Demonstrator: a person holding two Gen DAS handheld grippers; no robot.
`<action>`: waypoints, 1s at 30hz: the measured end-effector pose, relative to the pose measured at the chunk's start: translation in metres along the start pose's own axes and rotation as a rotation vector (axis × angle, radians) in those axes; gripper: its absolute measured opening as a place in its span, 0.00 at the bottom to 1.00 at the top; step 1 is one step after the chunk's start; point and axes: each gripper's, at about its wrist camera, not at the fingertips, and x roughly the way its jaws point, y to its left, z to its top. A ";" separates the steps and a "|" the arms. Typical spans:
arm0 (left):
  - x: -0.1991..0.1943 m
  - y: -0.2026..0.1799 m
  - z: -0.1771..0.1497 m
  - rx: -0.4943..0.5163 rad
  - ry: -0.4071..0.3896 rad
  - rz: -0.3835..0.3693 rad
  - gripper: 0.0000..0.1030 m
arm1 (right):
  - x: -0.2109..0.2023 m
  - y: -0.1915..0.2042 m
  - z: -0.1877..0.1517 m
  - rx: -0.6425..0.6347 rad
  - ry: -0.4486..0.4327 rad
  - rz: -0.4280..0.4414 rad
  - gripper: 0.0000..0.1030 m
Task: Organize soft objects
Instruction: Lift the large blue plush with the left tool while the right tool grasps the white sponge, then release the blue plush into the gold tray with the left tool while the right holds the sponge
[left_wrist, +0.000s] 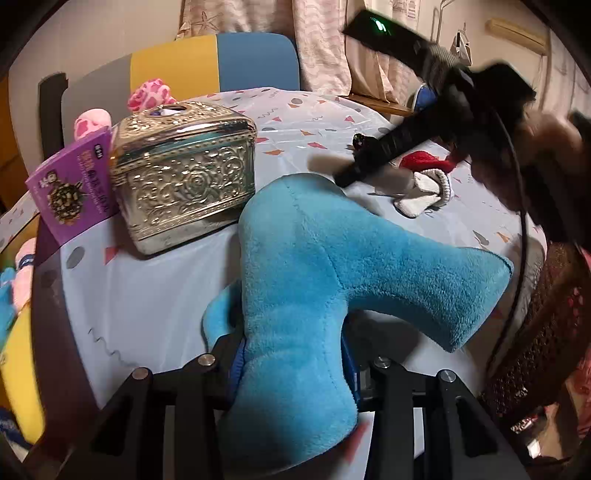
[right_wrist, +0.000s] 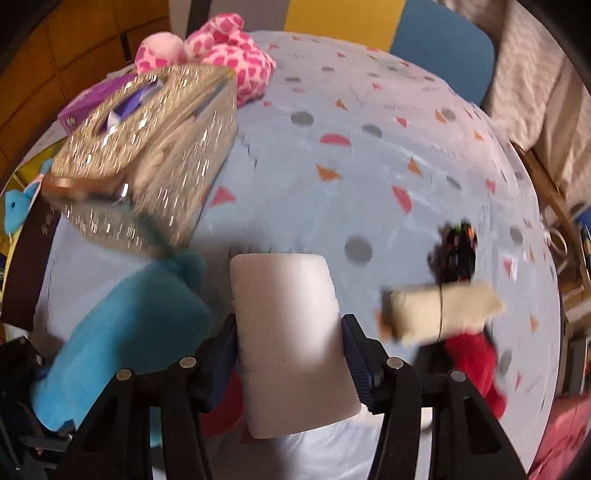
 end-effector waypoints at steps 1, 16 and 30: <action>-0.005 -0.001 -0.002 0.001 -0.002 0.003 0.41 | 0.004 0.002 -0.007 0.024 0.018 0.005 0.54; -0.031 0.000 -0.006 0.003 -0.045 0.065 0.40 | 0.029 -0.004 -0.031 0.174 0.070 0.103 0.56; -0.088 0.008 -0.003 0.003 -0.177 0.112 0.40 | 0.032 -0.017 -0.027 0.194 0.062 0.056 0.55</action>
